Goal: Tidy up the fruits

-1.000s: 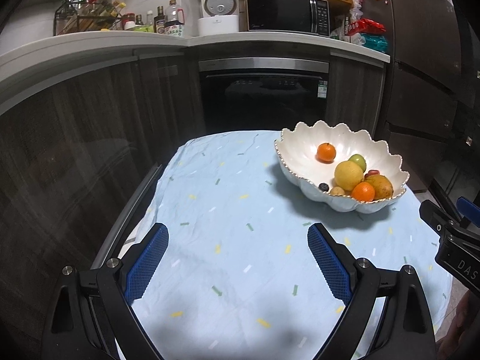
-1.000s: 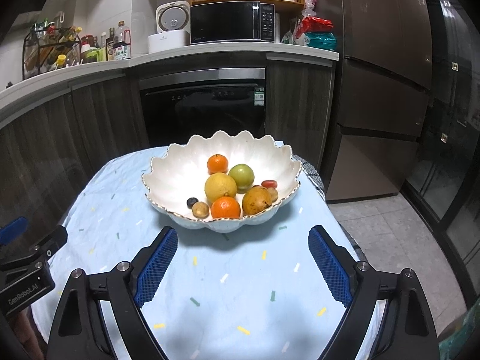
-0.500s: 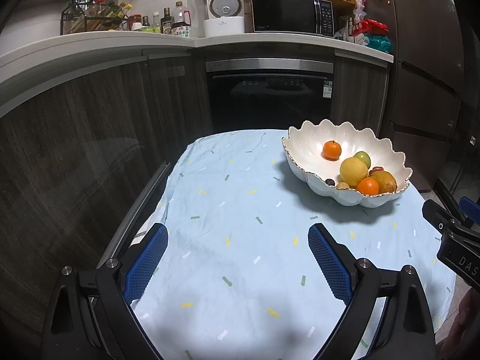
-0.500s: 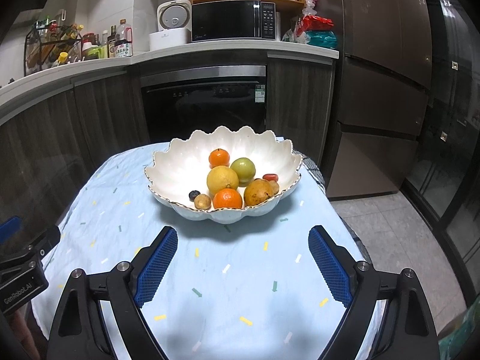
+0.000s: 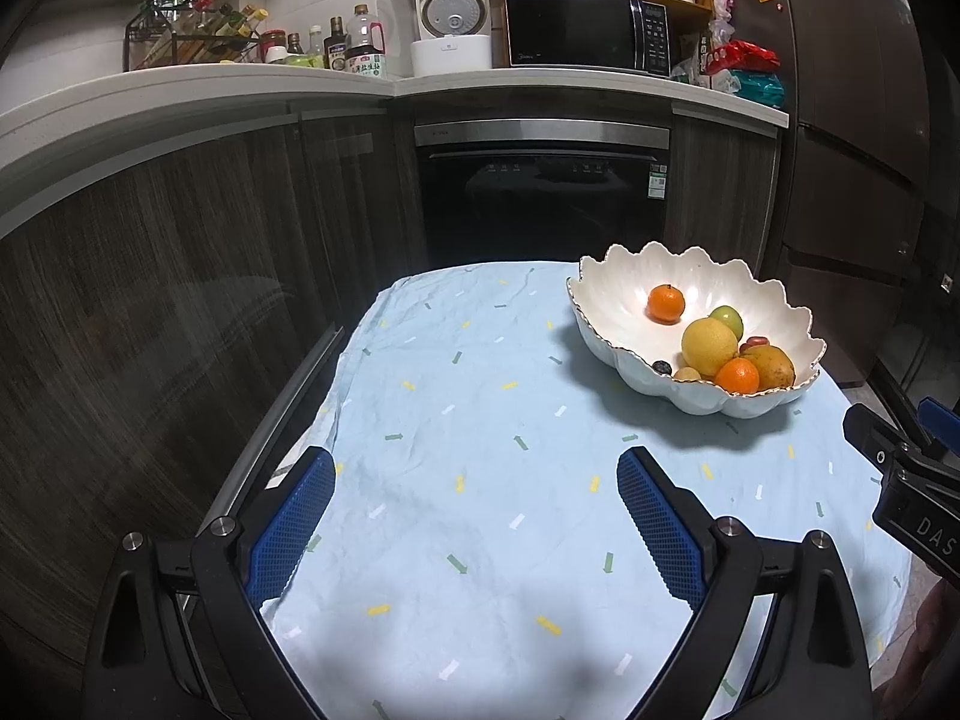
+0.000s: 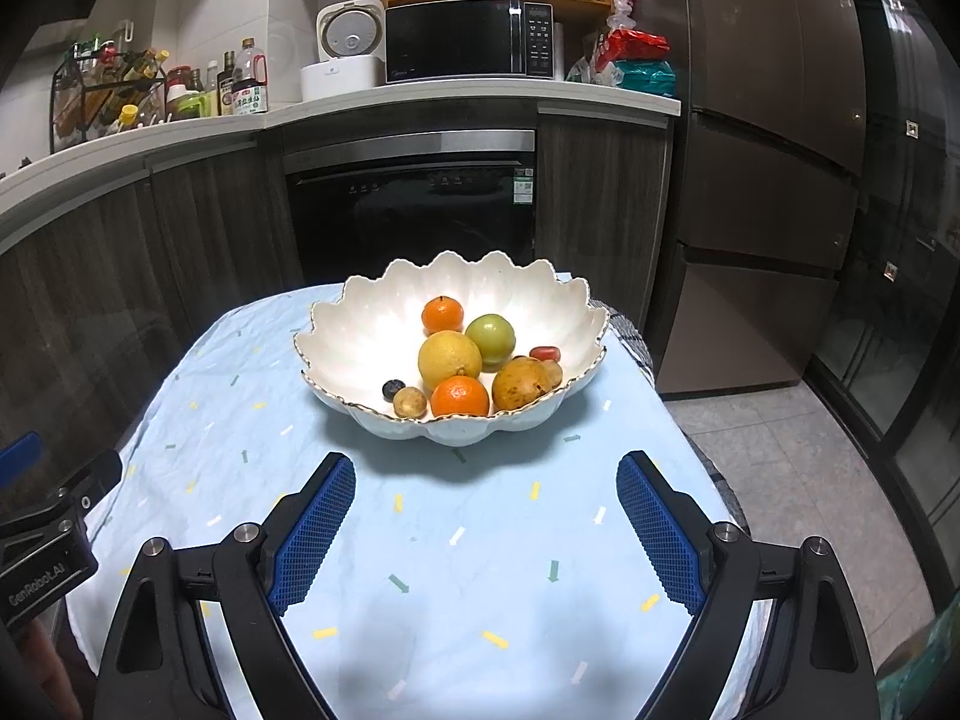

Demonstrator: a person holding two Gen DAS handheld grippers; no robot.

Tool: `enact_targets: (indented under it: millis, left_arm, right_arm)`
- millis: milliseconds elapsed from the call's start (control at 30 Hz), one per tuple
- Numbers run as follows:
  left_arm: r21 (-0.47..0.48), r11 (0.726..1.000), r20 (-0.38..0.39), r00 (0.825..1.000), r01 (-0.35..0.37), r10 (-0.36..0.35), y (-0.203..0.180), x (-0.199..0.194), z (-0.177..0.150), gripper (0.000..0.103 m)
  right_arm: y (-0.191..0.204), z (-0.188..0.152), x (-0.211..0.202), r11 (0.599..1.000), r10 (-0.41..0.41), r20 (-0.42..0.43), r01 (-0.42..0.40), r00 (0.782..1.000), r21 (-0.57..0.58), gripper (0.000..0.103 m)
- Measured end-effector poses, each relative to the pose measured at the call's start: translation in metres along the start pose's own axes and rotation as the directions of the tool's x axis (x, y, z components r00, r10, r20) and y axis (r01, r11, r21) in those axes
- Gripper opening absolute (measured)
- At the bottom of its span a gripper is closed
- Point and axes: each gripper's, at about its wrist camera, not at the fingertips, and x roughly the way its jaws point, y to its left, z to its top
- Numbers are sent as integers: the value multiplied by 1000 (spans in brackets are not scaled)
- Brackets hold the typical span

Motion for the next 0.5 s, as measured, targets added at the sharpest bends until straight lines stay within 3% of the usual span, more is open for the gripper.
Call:
enact_targets:
  millis: [500]
  left_arm:
    - [2, 1000, 2, 1000, 1, -1, -1, 0, 1, 97]
  right_arm:
    - [2, 0, 0, 1000, 3, 1, -3, 1000, 1, 90]
